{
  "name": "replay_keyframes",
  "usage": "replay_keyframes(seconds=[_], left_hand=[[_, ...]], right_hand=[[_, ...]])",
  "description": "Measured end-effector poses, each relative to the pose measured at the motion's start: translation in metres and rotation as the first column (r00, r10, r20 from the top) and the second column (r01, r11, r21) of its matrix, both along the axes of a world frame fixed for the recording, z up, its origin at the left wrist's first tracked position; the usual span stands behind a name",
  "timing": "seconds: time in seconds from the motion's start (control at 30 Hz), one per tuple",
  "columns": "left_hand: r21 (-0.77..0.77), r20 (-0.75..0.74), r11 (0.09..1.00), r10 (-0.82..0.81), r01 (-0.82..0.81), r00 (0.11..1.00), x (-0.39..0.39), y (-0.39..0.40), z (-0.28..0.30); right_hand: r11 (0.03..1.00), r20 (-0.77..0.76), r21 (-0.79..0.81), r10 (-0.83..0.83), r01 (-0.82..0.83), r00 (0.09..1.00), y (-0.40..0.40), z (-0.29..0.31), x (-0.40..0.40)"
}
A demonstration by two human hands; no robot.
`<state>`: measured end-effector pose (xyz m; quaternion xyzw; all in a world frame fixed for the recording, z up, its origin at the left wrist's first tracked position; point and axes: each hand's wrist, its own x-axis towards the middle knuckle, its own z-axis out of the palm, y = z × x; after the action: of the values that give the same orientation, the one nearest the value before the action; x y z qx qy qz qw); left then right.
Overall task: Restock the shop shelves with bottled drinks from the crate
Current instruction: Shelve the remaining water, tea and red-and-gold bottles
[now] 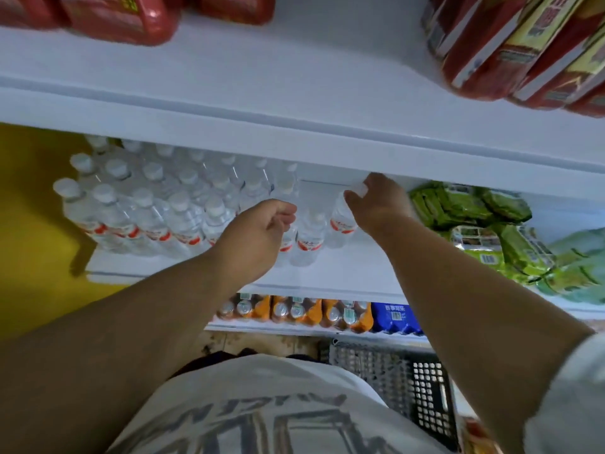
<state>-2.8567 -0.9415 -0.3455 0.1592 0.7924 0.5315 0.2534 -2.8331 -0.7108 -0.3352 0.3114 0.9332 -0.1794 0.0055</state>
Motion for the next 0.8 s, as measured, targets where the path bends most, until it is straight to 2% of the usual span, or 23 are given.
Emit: replay_keyframes(seconds=[0.2,0.47,0.8], left_hand=[[0.039,-0.041,0.998,0.056,-0.054,0.998,-0.003,0.014,-0.006],[0.104,-0.021,0.989,0.112,-0.109,0.994,0.007,0.013,-0.02],[0.065,-0.079,0.994,0.093,-0.088,0.993,0.011,0.013,-0.022]], right_hand=[[0.996,-0.008,-0.017,0.091,-0.092,0.996,0.011,-0.018,-0.031],[0.989,-0.039,-0.023,0.145,-0.146,0.989,0.013,-0.039,-0.07],[0.977,0.008,-0.047,0.211,-0.21,0.977,-0.003,-0.052,-0.094]])
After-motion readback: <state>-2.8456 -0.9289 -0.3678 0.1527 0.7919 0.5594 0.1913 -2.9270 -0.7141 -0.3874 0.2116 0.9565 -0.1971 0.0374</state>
